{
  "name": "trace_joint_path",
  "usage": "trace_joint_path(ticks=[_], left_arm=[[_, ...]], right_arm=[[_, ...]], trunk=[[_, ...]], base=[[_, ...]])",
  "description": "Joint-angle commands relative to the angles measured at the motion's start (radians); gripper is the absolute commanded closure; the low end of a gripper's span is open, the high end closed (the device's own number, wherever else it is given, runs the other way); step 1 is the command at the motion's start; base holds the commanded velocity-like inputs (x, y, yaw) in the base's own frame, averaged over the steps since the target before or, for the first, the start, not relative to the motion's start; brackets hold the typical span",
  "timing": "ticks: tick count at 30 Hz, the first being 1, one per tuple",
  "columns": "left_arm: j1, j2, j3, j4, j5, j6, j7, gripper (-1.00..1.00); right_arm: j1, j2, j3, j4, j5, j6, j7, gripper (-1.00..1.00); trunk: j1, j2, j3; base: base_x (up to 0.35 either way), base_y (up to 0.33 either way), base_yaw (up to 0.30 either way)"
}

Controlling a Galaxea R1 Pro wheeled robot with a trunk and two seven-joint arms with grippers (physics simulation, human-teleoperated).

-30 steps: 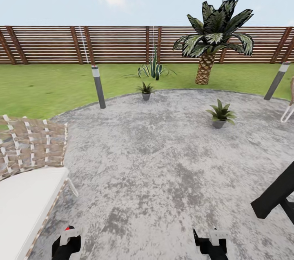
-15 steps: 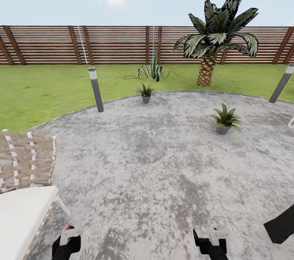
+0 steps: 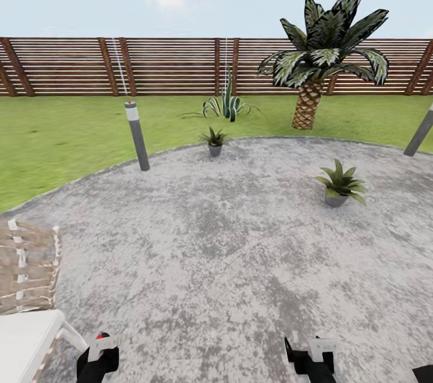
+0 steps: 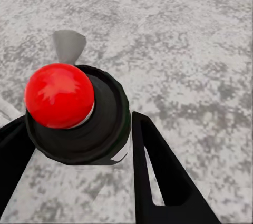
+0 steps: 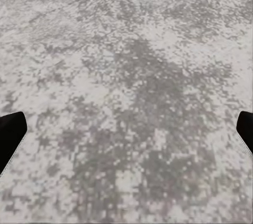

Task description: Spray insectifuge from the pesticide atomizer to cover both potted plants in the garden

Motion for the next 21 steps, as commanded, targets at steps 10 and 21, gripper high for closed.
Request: trace_joint_path(ticks=[10,21], left_arm=[[0.0,0.0,-0.001,0.001,0.007,-0.003,0.0,1.0],[0.0,0.0,-0.001,0.001,0.007,-0.003,0.0,1.0]], right_arm=[[-0.001,0.0,0.0,0.001,0.001,-0.003,0.0,-1.0],[-0.001,0.0,0.0,0.001,0.001,-0.003,0.001,-1.0]], trunk=[[0.0,0.0,-0.001],[0.0,0.0,-0.001]], base=[[0.338,0.0,0.0],[0.338,0.0,-0.116]])
